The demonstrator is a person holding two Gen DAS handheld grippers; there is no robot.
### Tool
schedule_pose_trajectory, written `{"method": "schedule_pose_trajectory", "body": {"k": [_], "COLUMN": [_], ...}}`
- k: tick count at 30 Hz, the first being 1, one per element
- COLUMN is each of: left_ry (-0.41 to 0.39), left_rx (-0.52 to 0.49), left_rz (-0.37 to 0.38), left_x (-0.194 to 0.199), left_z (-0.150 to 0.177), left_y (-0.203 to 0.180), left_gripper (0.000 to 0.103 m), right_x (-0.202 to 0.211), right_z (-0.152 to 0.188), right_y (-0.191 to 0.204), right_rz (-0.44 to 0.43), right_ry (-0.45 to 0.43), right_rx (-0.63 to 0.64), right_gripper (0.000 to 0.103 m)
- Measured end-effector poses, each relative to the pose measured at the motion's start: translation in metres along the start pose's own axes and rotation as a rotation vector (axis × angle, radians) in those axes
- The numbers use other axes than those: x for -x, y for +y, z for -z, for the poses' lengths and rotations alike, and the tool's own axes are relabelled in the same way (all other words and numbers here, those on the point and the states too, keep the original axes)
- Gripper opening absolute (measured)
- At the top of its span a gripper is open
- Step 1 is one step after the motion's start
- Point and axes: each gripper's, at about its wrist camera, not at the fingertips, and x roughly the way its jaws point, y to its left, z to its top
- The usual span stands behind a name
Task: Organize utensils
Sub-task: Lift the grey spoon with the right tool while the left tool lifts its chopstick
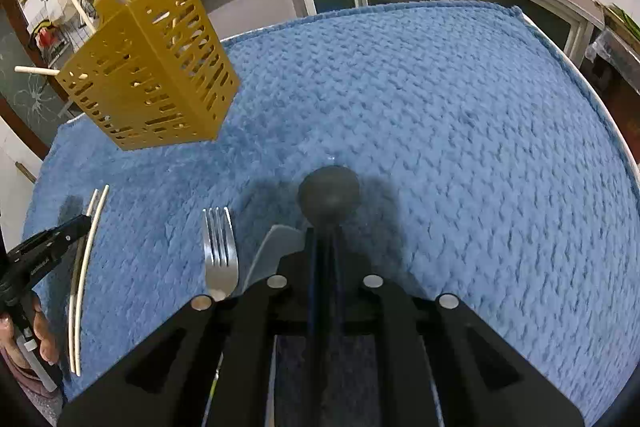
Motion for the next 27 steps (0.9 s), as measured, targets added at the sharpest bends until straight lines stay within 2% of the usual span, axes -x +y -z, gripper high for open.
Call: {"method": "schedule_pose_trajectory", "body": {"k": [6,11,16,21,27], "left_ry": [0.013,0.002,-0.024,-0.103,-0.204], "left_rx": [0.008,-0.006,0.010,0.022,0.034], "left_rz": [-0.017,-0.020,-0.012,-0.001,0.020], "left_x": [-0.007,-0.004,0.008,0.030,0.057], "left_z": [-0.009,-0.006,-0.003,-0.004,-0.008], "left_y": [-0.005,-0.003,0.004,0.010,0.011], "left_gripper": [0.008,0.005,0.005,0.004,0.004], "right_x": [-0.009,-0.005,0.012,0.036,0.068], "right_z": [-0.014,-0.011,-0.001,0.006,0.013], "right_y": [0.009,0.008,-0.004,-0.010,-0.014], "right_rz": [0.037,0.053,0.029,0.007,-0.062], "right_ry": [0.084,0.067,-0.008,-0.098,-0.260], "right_rx": [0.059,0.076,0.038,0.014,-0.035], "right_gripper": [0.012,0.008,0.008,0.008,0.008]}}
